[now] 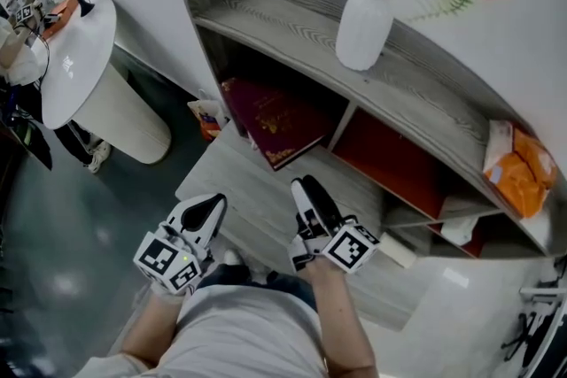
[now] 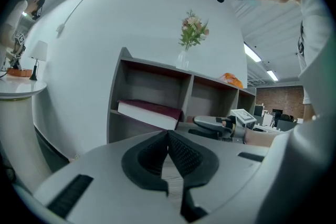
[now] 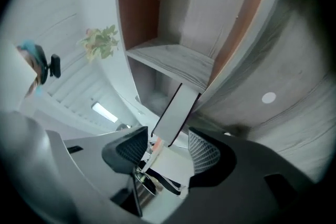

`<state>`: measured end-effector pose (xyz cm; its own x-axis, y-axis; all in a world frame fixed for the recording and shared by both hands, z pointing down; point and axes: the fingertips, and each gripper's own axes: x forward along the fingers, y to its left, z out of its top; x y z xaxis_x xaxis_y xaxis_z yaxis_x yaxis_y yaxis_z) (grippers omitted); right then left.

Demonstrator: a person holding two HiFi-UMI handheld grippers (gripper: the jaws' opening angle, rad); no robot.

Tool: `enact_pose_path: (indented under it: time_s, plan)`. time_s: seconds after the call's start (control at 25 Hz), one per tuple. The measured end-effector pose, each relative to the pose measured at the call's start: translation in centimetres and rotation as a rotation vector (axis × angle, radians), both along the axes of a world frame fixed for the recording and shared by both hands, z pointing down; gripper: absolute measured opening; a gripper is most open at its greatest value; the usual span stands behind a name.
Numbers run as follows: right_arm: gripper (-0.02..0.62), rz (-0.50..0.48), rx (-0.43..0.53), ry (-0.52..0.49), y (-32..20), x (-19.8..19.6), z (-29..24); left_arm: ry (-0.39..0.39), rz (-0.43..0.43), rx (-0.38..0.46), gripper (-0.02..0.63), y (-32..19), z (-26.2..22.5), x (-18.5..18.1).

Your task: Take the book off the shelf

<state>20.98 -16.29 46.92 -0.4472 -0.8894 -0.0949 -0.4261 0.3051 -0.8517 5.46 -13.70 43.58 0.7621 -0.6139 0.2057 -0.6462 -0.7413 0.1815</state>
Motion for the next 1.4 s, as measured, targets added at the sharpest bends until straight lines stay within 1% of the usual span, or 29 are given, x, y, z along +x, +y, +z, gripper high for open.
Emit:
enact_pose_path:
  time_s: [0.08, 0.16, 0.32, 0.52, 0.6, 0.72, 0.92, 1.08, 1.12, 1.2, 1.4]
  plan:
    - [0.263, 0.018, -0.010, -0.063, -0.5, 0.1, -0.4, -0.002, 0.013, 0.008, 0.015, -0.1, -0.2, -0.5]
    - [0.279, 0.040, -0.026, -0.093, -1.0, 0.0, -0.5, -0.002, 0.020, 0.012, 0.015, -0.3, -0.4, -1.2]
    - [0.299, 0.069, -0.043, -0.123, -2.1, -0.7, -1.0, 0.001, 0.022, 0.008, 0.015, -0.6, -0.5, -2.5]
    - [0.308, 0.099, -0.075, -0.202, -3.8, -1.0, -0.8, 0.003, 0.009, 0.017, 0.015, -0.9, -0.8, -4.0]
    - [0.311, 0.095, -0.079, -0.238, -4.5, -1.3, -0.9, 0.004, -0.002, 0.016, 0.015, -1.0, -0.7, -4.6]
    - [0.311, 0.075, -0.074, -0.275, -5.5, -1.8, -1.1, 0.003, -0.024, 0.010, 0.015, -1.0, -0.5, -5.4]
    - [0.311, 0.036, -0.082, -0.302, -7.2, -2.9, -1.3, -0.002, -0.058, 0.005, 0.015, -1.2, -0.3, -6.5]
    - [0.310, 0.014, -0.107, -0.316, -7.9, -3.6, -1.2, 0.000, -0.078, 0.006, 0.015, -1.2, -0.4, -7.2]
    - [0.307, 0.015, -0.114, -0.320, -8.1, -3.7, -1.2, 0.000, -0.080, 0.007, 0.015, -1.2, -0.4, -7.3]
    - [0.267, 0.020, -0.121, -0.327, -8.3, -3.8, -1.1, 0.000, -0.085, 0.006, 0.015, -1.2, -0.4, -7.5]
    - [0.251, 0.025, -0.137, -0.326, -8.4, -3.9, -0.5, 0.003, -0.095, 0.005, 0.015, -1.3, -0.5, -7.9]
